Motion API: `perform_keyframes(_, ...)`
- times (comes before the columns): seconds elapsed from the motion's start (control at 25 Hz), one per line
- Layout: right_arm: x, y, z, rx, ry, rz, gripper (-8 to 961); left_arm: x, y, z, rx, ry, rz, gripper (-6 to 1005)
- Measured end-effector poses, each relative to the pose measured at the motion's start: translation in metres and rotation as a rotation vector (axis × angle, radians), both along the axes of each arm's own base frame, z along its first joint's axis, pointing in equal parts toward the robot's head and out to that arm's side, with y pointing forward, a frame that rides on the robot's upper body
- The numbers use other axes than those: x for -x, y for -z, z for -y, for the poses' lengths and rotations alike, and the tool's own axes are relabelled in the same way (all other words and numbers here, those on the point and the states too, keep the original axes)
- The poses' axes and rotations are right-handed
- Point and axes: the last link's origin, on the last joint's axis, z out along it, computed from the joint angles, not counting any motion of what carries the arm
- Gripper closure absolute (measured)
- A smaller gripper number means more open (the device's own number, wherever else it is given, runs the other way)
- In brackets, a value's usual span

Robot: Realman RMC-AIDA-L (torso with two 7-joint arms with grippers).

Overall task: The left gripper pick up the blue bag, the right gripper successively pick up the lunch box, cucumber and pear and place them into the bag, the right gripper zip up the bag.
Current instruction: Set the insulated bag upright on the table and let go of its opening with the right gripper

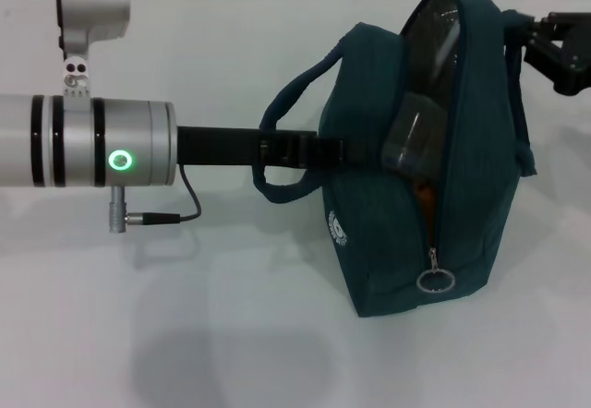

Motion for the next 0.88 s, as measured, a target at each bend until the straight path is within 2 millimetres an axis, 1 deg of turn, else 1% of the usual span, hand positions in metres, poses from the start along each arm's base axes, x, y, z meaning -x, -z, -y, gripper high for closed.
perform_keyframes(0.16,0.000,0.004,-0.001,0.013,0.003,0.005,885,0.000,-0.005,-0.001,-0.019,0.002,0.013,947)
perform_keyframes(0.36,0.006,0.011,-0.005,0.032,-0.005,-0.001,885,0.002,-0.011,-0.003,-0.042,-0.006,0.026,947)
perform_keyframes(0.64,0.014,0.022,-0.017,0.051,0.004,0.005,884,0.010,-0.013,-0.001,-0.048,-0.021,0.020,947)
perform_keyframes(0.88,0.013,0.024,-0.020,0.043,0.019,0.012,885,0.017,-0.012,0.002,-0.042,-0.042,0.012,947)
